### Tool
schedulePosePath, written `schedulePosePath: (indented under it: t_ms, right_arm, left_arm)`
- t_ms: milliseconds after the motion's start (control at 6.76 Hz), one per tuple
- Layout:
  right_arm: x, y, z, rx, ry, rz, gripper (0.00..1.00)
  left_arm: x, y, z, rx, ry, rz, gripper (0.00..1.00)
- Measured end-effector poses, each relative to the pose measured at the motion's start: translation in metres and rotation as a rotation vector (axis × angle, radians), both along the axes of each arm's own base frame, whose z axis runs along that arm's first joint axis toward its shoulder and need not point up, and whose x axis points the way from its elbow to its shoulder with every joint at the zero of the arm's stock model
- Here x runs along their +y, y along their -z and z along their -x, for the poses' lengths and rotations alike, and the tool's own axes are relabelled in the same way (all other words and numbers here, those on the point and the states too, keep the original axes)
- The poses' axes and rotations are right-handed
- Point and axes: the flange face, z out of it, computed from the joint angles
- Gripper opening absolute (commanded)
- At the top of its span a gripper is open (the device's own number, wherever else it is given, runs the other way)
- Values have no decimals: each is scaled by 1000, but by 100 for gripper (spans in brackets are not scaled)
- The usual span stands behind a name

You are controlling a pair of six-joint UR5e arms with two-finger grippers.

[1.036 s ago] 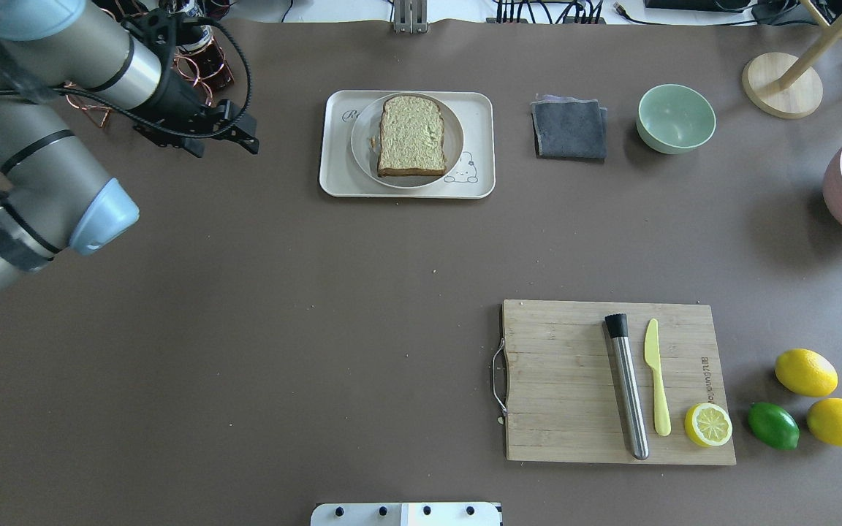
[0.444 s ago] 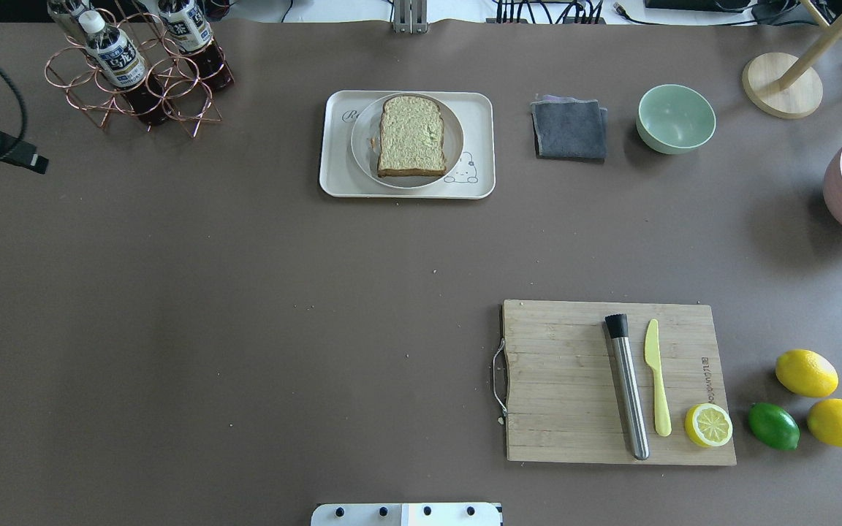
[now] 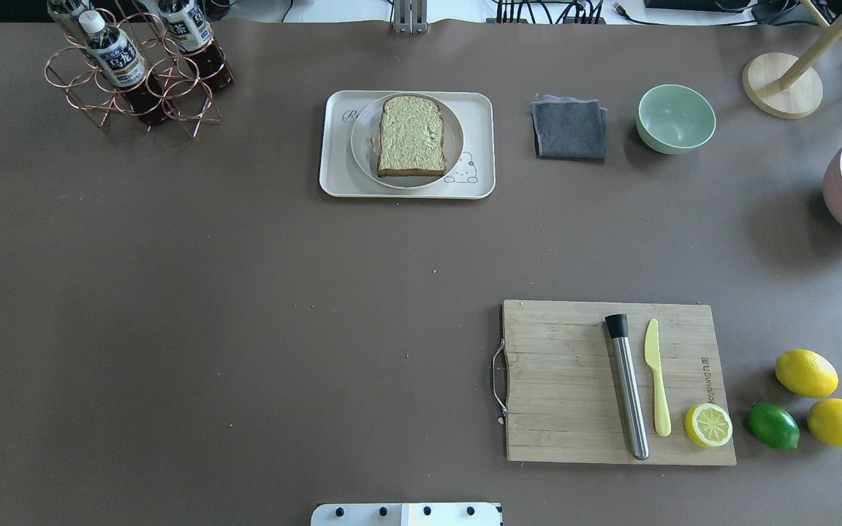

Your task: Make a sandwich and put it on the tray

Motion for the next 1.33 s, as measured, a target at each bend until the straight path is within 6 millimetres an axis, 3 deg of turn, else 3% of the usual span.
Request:
schedulePosePath:
  t_ms: [296,740,1332]
  right_arm:
    - [-1,-7,0,1,0,13,100]
    - [-1,-6,0,1,-1,11,100]
    - [-5,3,-1,-2,-4,-11,100]
  left_arm:
    - [26,-59,25,-19,-31,79,98]
    - [43,-105,70,-4,68,177,98]
    - [46,-113,75,5,152,253,98]
